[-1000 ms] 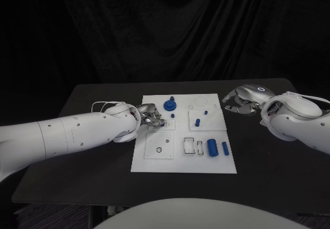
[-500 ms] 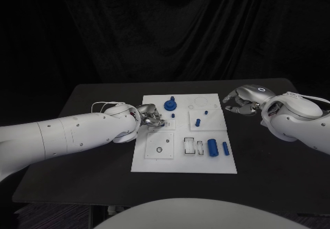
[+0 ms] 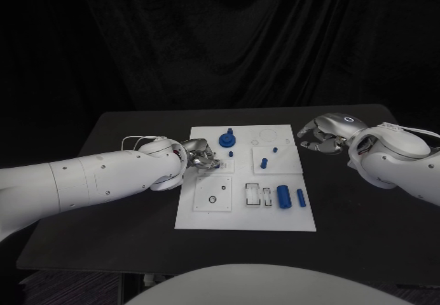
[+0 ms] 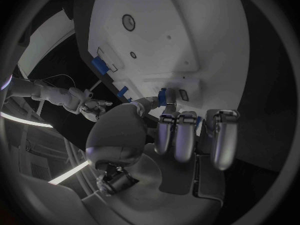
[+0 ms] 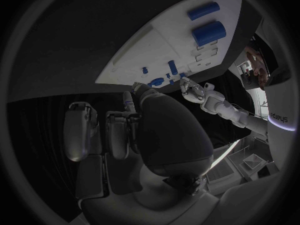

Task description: Assemble the parts on the task board

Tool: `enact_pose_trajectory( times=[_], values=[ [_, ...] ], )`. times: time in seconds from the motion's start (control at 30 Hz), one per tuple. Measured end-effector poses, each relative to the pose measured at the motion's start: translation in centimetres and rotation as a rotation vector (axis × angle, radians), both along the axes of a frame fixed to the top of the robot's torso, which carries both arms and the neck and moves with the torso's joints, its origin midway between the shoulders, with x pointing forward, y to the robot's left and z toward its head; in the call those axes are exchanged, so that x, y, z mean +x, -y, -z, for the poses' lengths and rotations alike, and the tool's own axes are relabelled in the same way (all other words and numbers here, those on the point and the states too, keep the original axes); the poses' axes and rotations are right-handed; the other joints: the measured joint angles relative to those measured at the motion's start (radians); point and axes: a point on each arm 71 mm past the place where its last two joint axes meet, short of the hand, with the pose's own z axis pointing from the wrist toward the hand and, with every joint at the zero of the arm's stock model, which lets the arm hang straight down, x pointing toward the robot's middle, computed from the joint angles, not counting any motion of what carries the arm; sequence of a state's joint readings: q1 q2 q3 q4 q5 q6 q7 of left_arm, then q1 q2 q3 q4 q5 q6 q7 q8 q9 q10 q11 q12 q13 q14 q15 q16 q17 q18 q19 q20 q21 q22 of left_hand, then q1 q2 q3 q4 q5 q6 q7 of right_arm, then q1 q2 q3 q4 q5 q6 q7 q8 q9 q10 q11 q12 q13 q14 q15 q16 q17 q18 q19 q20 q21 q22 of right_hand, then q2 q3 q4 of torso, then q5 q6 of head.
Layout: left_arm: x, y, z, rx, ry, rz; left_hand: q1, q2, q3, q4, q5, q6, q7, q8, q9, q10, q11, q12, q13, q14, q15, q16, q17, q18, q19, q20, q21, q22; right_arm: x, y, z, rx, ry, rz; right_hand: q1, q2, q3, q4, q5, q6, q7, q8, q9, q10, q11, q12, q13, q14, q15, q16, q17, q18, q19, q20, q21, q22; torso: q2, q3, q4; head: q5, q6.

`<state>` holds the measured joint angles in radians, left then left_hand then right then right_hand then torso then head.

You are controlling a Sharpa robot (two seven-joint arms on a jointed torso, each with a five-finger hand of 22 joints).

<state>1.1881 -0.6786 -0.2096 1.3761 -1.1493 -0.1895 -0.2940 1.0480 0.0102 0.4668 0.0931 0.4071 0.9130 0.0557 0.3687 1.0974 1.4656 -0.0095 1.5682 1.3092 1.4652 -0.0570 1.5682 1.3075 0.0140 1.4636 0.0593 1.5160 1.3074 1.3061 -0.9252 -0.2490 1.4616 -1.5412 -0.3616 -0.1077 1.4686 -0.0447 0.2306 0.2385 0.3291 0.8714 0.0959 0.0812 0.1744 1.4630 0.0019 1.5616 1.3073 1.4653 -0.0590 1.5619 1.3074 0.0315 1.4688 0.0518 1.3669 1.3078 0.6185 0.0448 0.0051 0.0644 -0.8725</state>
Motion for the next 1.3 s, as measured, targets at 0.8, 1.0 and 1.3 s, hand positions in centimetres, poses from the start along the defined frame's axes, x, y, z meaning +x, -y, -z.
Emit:
enact_pose_trajectory(
  times=[0.8, 1.0, 1.3],
  values=[
    [0.01, -0.31, 0.35, 0.008, -0.01, -0.005, -0.137, 0.018, -0.19, 0.198, -0.22, 0.05, 0.01, -0.121, -0.03, -0.001, 0.007, 0.0, 0.0, 0.0, 0.007, 0.0, 0.0, 0.0, 0.004, 0.004, -0.016, 0.0, -0.01, -0.03, 0.07, -0.002, -0.004, 0.002, 0.0, 0.0, 0.0, 0.0, 0.0, 0.0, 0.0, 0.0, 0.0, 0.0, 0.0, 0.0, 0.0, 0.0, 0.0, 0.0, 0.0, 0.0, 0.0, 0.0, 0.0, 0.0, 0.0, -0.0001, -0.0023, 0.001, 0.0],
    [0.08, -0.35, 0.36, 0.007, -0.009, -0.007, -0.162, 0.035, -0.229, 0.199, -0.232, 0.058, 0.014, -0.145, -0.03, 0.003, 0.01, 0.0, 0.0, 0.002, 0.009, 0.0, 0.0, 0.0, 0.003, 0.005, -0.018, 0.0, 0.0, -0.04, 0.11, -0.003, -0.005, 0.002, 0.0, 0.0, 0.002, -0.002, 0.0, 0.0, 0.0, -0.003, 0.0, 0.0, 0.0, 0.0, 0.0, 0.0, 0.0, -0.002, 0.0, 0.0, 0.0, 0.0, -0.002, 0.0, 0.0, -0.0001, -0.0023, 0.001, 0.0],
    [0.08, -0.39, 0.42, 0.001, -0.004, -0.006, -0.177, 0.05, -0.253, 0.2, -0.239, 0.061, 0.013, -0.153, -0.03, 0.002, 0.01, 0.0, 0.0, 0.003, 0.011, 0.0, 0.0, 0.0, 0.0, 0.007, -0.023, 0.0, 0.0, -0.02, 0.14, -0.004, -0.007, 0.002, 0.0, 0.0, 0.003, -0.003, 0.0, 0.0, 0.0, -0.005, -0.001, 0.0, 0.0, 0.0, 0.0, 0.0, 0.0, -0.005, 0.0, 0.0, 0.0, 0.0, -0.004, 0.0, 0.0, -0.0004, -0.0023, 0.001, 0.0]
  ],
)
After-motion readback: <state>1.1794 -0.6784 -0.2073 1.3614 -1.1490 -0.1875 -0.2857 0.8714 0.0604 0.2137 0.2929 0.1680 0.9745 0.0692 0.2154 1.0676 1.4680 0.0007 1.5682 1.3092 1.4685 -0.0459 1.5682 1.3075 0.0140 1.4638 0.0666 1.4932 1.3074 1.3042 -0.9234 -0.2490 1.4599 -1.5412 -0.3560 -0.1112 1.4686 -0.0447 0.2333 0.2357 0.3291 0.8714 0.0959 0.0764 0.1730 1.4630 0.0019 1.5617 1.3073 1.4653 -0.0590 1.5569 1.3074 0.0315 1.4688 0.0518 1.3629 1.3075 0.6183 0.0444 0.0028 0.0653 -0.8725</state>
